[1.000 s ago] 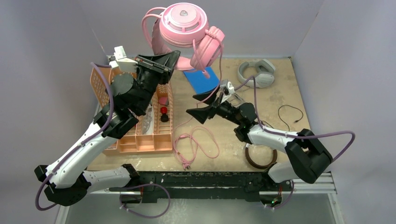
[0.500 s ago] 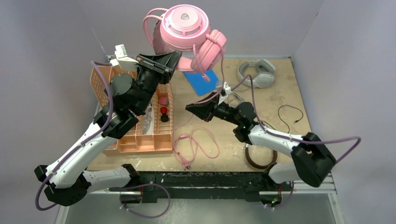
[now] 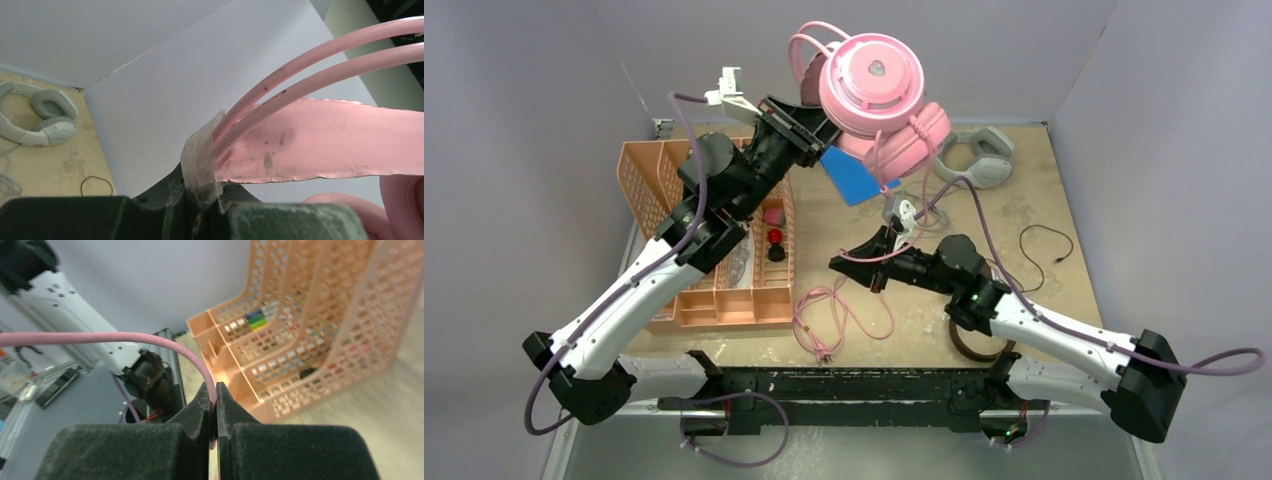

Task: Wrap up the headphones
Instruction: Wrap the headphones cable around the headphones.

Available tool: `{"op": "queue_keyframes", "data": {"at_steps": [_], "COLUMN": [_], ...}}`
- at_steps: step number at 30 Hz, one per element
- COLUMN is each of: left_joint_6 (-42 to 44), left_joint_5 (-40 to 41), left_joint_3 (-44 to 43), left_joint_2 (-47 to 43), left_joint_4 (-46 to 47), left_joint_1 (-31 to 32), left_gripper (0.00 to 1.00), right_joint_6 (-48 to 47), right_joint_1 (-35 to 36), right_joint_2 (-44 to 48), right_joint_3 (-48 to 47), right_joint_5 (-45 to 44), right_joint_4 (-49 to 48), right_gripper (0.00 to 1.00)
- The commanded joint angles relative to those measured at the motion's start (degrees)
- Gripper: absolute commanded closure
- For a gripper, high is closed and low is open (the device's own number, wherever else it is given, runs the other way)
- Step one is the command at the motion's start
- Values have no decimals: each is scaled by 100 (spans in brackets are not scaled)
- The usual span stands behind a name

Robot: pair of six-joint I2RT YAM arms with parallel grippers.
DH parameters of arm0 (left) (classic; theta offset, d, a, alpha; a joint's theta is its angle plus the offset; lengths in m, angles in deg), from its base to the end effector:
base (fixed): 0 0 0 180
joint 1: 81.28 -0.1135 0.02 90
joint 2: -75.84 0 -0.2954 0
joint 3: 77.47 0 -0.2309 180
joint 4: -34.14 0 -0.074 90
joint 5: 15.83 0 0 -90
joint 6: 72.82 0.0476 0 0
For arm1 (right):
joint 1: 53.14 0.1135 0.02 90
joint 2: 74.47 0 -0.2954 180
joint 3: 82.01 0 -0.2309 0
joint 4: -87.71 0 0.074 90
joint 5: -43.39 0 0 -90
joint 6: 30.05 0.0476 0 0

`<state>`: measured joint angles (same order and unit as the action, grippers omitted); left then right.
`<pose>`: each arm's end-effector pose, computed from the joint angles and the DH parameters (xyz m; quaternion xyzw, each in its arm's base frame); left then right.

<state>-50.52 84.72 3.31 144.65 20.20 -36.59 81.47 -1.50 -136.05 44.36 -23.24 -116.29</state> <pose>0.1684 -0.1543 0.5401 -0.1910 0.5693 -0.6322 0.4895 0.1225 0.1852 0.3739 -0.3093 0.5267 0.5641 0.5556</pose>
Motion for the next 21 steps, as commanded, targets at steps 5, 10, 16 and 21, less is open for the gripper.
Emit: {"op": "queue_keyframes", "data": {"at_steps": [5, 10, 16, 21], "left_joint_6": [1581, 3317, 4753, 5624], "left_joint_5": [-2044, -1615, -1203, -1101], "left_joint_3": [-35, -117, 18, 161], "left_joint_2": [-386, -878, -1162, -1183], "left_joint_4": [25, -1950, -3376, -3911], "left_joint_1": [-381, -378, -377, -382], "left_gripper": [100, 100, 100, 100], "right_joint_6": [-605, -677, -917, -1079], "right_joint_1": [-557, -1537, -1672, -1692], "right_joint_2": [989, 1519, 1579, 1498], "right_joint_3": [-104, -368, -1144, -1833], "right_joint_5": [-2069, -2607, -4168, -4673], "right_joint_4": [3205, 4788, 5912, 6131], "right_gripper": [100, 100, 100, 100]}}
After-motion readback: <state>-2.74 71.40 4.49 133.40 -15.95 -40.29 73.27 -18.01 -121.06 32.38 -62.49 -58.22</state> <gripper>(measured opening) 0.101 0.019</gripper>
